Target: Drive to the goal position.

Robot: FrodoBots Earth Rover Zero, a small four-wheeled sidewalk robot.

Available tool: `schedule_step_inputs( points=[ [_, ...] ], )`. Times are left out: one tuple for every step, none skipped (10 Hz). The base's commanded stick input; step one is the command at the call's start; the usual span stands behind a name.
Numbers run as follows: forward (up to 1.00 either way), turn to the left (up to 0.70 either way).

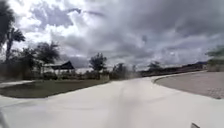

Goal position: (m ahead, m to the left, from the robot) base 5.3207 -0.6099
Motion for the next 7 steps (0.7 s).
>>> schedule_step_inputs(
  points=[
    [0.60, -0.15],
    [0.60, -0.14],
    [0.61, -0.11],
    [0.62, -0.09],
    [0.63, -0.06],
    [0.64, -0.04],
    [0.65, -0.01]
  ],
)
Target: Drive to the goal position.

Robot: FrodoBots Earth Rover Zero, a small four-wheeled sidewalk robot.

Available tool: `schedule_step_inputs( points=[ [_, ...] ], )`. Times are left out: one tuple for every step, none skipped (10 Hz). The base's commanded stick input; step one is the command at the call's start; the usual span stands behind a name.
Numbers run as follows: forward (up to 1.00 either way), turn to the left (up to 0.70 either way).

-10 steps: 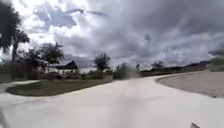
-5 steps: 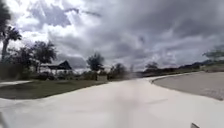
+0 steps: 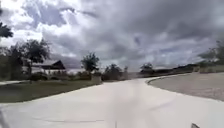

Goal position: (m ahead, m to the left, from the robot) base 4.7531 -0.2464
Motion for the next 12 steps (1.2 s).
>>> schedule_step_inputs(
  points=[
    [0.66, 0.01],
    [0.66, 0.01],
    [0.66, 0.01],
    [0.66, 0.01],
    [0.66, 0.01],
    [0.66, 0.01],
    [0.66, 0.01],
    [0.66, 0.01],
    [0.66, 0.01],
    [0.66, 0.01],
    [0.66, 0.01],
    [0.66, 0.01]
  ],
)
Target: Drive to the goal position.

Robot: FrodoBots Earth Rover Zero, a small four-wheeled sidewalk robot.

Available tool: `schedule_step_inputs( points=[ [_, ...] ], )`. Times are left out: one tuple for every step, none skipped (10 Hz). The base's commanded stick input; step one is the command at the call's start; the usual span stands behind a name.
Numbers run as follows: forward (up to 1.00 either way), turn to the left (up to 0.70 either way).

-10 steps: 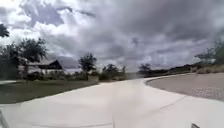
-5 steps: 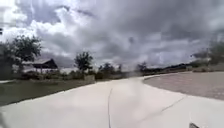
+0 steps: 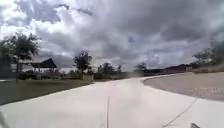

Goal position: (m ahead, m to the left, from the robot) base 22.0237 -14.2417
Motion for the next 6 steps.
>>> schedule_step_inputs(
  points=[
    [0.67, 0.01],
    [0.69, 0.01],
    [0.69, 0.01],
    [0.69, 0.01],
    [0.70, 0.01],
    [0.70, 0.01]
  ],
)
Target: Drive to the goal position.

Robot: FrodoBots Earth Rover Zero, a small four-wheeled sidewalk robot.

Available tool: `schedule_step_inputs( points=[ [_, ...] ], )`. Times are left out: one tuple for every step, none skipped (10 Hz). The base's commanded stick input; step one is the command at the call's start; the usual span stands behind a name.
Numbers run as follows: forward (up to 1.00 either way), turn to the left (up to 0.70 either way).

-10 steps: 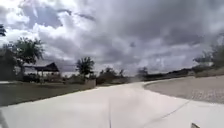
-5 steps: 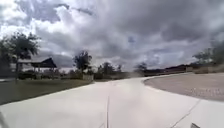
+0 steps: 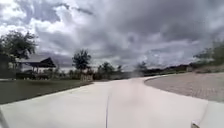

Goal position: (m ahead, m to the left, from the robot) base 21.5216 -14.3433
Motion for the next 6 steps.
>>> schedule_step_inputs(
  points=[
    [0.70, 0.01],
    [0.70, 0.01],
    [0.70, 0.01],
    [0.70, 0.01],
    [0.70, 0.01],
    [0.70, 0.01]
  ],
)
